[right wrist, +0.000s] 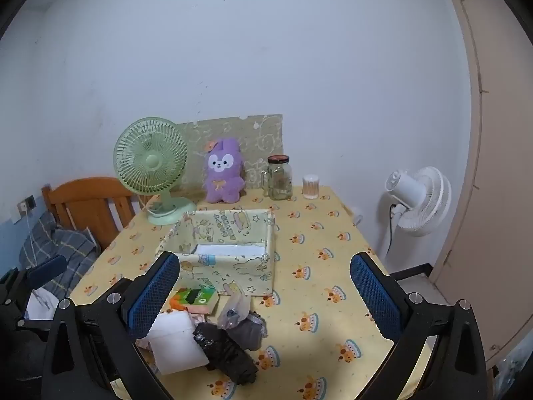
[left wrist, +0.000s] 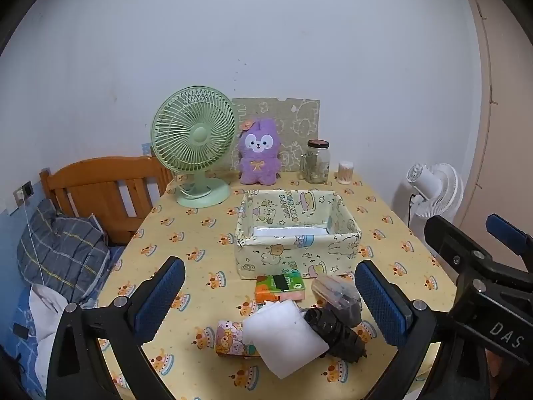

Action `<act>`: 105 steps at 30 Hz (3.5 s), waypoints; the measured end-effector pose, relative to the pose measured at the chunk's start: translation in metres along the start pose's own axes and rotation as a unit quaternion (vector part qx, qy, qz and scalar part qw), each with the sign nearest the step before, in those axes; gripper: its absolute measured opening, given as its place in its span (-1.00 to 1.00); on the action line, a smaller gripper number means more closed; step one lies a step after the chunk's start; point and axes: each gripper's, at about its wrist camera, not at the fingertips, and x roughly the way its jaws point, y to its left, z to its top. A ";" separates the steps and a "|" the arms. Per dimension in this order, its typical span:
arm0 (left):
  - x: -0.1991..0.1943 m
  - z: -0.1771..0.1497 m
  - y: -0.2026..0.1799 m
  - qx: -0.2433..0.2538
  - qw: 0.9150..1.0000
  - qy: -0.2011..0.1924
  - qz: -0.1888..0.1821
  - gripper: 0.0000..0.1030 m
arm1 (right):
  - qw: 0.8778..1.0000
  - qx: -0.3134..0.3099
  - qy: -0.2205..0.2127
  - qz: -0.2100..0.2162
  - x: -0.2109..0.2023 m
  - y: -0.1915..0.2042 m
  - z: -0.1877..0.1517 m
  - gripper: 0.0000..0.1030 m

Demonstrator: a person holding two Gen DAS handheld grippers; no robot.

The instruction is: Organize soft objects

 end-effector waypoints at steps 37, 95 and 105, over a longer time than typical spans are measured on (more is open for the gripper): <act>0.004 0.003 0.009 -0.013 1.000 0.014 -0.005 0.99 | 1.000 0.012 0.014 -0.003 -0.002 -0.002 0.003 1.00; 0.016 -0.020 0.002 -0.013 1.000 0.022 -0.002 0.73 | 1.000 0.007 0.022 0.005 0.012 0.008 -0.012 0.99; 0.032 -0.044 0.002 -0.008 0.999 0.042 -0.006 0.73 | 0.999 0.003 0.040 0.016 0.030 0.013 -0.035 0.99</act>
